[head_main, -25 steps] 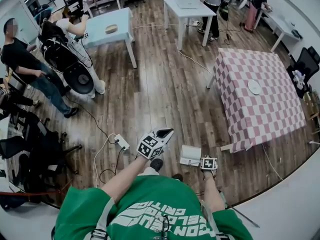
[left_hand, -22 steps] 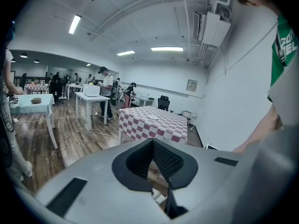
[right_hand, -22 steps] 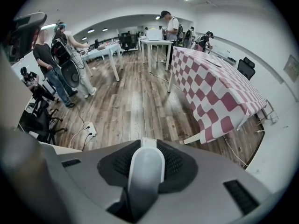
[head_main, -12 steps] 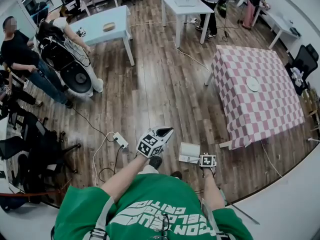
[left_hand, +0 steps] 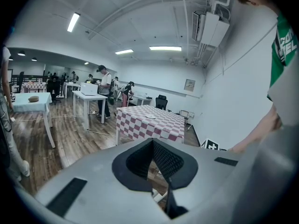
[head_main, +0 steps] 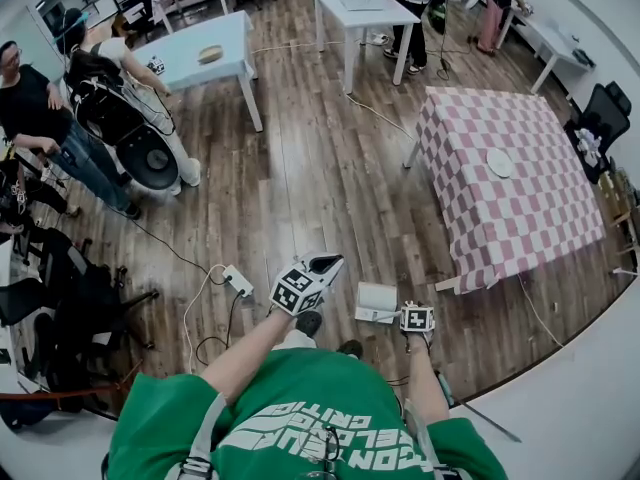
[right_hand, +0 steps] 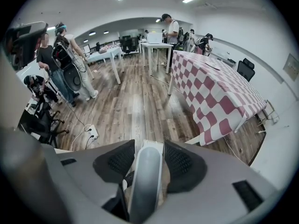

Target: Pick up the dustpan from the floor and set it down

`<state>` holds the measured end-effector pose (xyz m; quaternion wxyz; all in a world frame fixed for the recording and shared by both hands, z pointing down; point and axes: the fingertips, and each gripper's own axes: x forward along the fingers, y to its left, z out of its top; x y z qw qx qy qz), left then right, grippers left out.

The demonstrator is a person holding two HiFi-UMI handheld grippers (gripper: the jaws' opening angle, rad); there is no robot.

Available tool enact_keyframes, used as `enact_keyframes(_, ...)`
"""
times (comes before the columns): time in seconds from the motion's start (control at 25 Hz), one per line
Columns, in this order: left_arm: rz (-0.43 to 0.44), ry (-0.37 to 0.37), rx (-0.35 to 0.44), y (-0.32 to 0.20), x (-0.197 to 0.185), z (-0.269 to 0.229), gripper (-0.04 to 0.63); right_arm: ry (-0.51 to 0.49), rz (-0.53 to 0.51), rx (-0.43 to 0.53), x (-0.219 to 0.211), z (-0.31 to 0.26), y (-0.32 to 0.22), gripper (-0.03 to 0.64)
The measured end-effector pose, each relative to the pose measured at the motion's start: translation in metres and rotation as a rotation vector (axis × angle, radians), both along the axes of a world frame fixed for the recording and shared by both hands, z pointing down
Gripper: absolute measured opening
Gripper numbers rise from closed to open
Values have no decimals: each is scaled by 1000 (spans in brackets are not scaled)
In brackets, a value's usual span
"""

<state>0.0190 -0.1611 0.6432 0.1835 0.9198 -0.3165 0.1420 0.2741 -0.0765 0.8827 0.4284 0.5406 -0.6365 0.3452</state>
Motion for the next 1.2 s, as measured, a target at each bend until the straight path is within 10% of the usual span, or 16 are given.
enact_keyframes(0.8,66,38,16,-6,31,-9,3,-31,13,488,-6,-181,-68,190)
enact_keyframes(1.2,115,59,36,-11,46,-20,3,-61,-19,708,-31,-279,-84,11)
